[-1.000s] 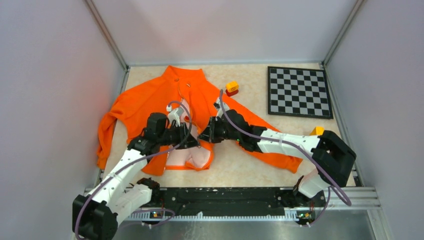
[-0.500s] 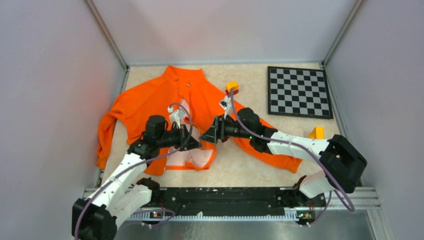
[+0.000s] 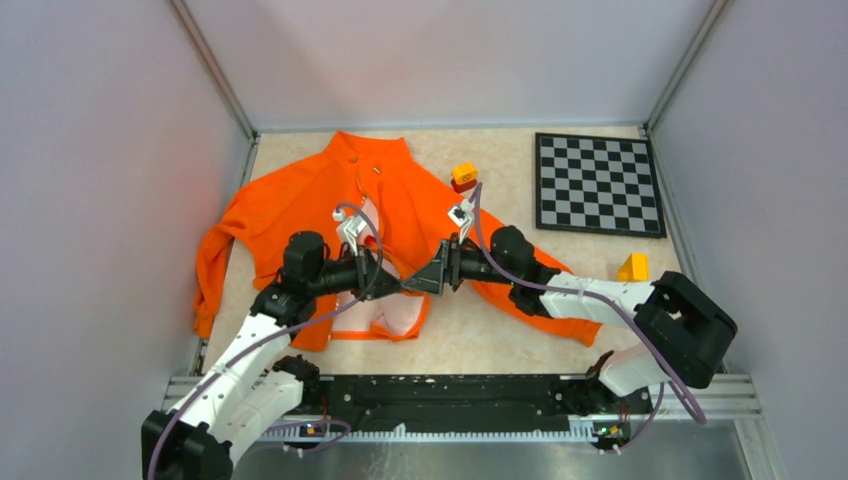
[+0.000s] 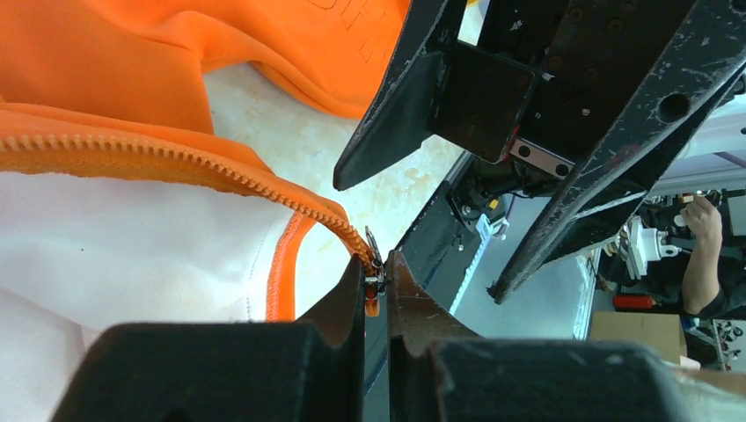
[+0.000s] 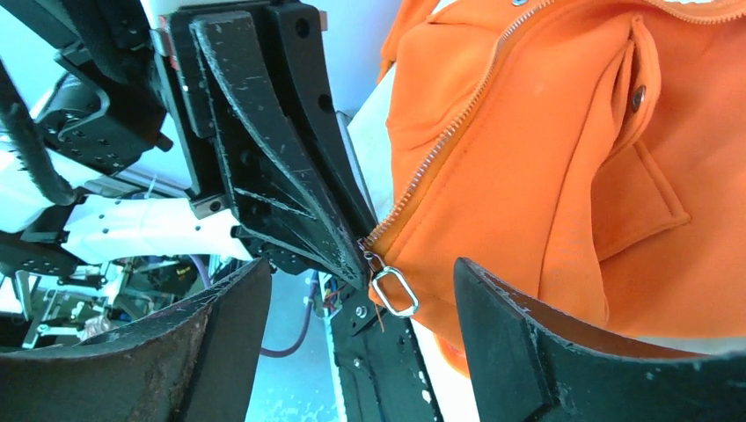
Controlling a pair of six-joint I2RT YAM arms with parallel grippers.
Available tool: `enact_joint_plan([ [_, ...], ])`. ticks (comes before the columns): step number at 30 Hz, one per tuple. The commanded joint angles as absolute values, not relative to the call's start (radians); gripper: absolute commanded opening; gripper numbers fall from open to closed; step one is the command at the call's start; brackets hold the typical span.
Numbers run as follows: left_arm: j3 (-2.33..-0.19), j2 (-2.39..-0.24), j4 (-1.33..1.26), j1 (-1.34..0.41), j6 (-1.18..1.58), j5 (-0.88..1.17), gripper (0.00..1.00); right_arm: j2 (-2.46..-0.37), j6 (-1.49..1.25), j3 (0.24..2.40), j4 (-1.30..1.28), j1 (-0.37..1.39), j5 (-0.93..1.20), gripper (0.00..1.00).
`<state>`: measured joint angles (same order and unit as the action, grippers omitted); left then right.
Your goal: Zip up the jacket
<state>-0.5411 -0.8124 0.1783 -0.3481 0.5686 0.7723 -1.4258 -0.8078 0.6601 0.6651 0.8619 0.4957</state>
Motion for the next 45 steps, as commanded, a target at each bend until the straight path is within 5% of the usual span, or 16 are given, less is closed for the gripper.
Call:
enact_joint_plan([
  [1,-0.524,-0.788,0.099,-0.351,0.582,0.809,0.0,-1.431,-0.871,0.654,0.806,0.853,0.524,0.75],
  [8,-0.513,-0.774,0.069,-0.352,0.592,0.825,0.0,-1.579,-1.103,0.638,1.089,0.853,0.575,0.75],
  [20,-0.505,-0.745,0.071,-0.351,0.583,0.819,0.0,-1.705,-1.249,0.644,1.174,0.843,0.596,0.74],
  [28,-0.5,-0.759,0.081,-0.352,0.575,0.799,0.0,-1.839,-1.514,0.669,1.585,0.843,0.651,0.61],
  [45,-0.479,-0.754,0.12,-0.352,0.551,0.807,0.0,-1.862,-1.45,0.678,1.622,0.815,0.65,0.25],
])
